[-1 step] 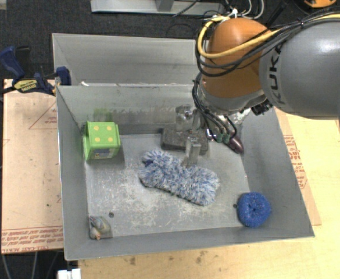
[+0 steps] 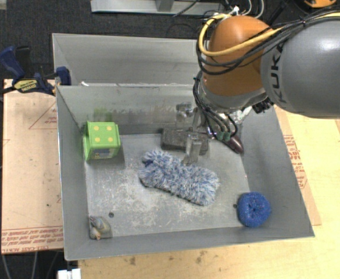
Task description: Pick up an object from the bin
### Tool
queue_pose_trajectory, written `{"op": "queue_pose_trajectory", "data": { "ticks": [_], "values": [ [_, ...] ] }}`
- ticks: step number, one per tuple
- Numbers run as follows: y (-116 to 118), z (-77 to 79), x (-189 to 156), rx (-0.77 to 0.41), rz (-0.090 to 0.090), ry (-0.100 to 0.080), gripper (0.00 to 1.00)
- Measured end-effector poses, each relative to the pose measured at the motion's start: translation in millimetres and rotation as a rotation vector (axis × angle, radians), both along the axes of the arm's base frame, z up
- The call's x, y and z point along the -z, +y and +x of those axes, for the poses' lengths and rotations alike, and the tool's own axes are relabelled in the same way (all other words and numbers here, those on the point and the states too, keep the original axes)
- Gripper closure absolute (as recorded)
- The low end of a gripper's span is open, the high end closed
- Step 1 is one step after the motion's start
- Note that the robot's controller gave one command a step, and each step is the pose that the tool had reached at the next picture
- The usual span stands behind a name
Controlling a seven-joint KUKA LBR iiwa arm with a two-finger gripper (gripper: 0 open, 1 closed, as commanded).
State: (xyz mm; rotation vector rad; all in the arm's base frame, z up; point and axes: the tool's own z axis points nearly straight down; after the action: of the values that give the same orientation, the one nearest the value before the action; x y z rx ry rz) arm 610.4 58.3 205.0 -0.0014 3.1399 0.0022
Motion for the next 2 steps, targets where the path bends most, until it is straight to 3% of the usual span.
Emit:
{"op": "queue_pose_trajectory", "data": {
  "ticks": [1, 2],
  "values": [
    [-21, -18.5, 65, -0.058, 0.0, -0.004, 0.0],
    [-30, -28.6, 92, -0.055, 0.0, 0.005, 0.0]
  ]
}}
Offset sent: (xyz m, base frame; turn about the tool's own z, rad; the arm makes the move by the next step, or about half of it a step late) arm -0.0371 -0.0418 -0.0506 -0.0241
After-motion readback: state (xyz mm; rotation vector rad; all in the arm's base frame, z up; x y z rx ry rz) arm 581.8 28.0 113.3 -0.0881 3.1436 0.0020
